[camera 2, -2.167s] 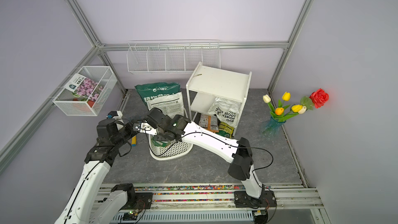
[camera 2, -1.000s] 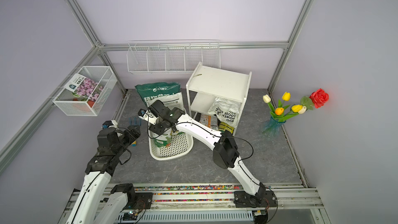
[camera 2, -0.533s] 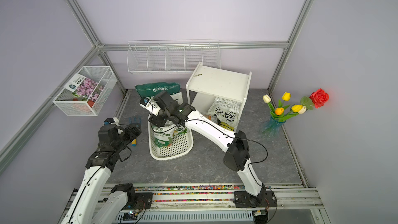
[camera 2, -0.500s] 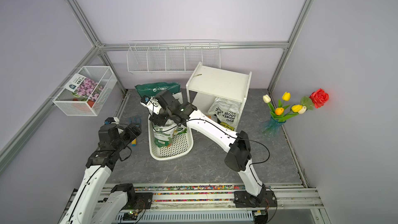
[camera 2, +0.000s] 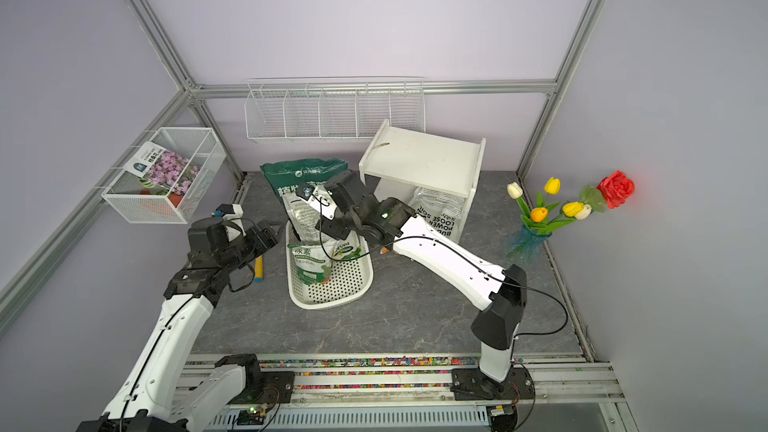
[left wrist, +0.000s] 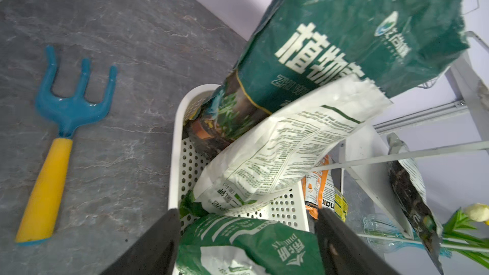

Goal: Take down the fertilizer bag from the shelf
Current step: Pick up the fertilizer bag from the shelf.

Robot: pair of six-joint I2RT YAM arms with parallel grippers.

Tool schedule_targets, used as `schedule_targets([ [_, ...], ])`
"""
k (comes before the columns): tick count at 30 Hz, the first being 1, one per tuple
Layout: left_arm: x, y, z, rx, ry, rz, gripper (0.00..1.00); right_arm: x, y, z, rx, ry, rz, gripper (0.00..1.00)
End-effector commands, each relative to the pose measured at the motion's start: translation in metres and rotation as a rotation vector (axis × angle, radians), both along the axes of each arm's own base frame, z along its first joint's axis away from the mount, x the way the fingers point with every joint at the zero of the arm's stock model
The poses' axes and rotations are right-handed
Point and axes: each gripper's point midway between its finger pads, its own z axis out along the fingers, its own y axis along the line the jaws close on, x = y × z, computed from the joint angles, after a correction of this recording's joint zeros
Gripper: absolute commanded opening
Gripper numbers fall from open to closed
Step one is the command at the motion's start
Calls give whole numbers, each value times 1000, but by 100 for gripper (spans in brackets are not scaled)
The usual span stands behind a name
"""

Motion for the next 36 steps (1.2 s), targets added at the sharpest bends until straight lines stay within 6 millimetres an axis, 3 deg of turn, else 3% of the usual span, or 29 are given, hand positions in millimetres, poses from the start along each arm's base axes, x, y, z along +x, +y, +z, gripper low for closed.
schedule_targets([
  [1, 7, -17, 21, 13, -56, -80, 84, 1, -50, -7, -123, -38, -85, 70],
  [8, 14, -70, 33, 68, -68, -220, 83, 4, -129, -41, -269, -63, -262, 70],
  [15, 12, -70, 27, 54, -84, -194, 83, 16, -182, -48, -468, -168, -472, 71],
  [22, 7, -68, 15, 57, -52, -189, 83, 29, -202, -65, -602, -239, -579, 75],
  [36, 4, -65, 7, 64, -35, -178, 83, 57, -224, -89, -670, -220, -689, 74],
])
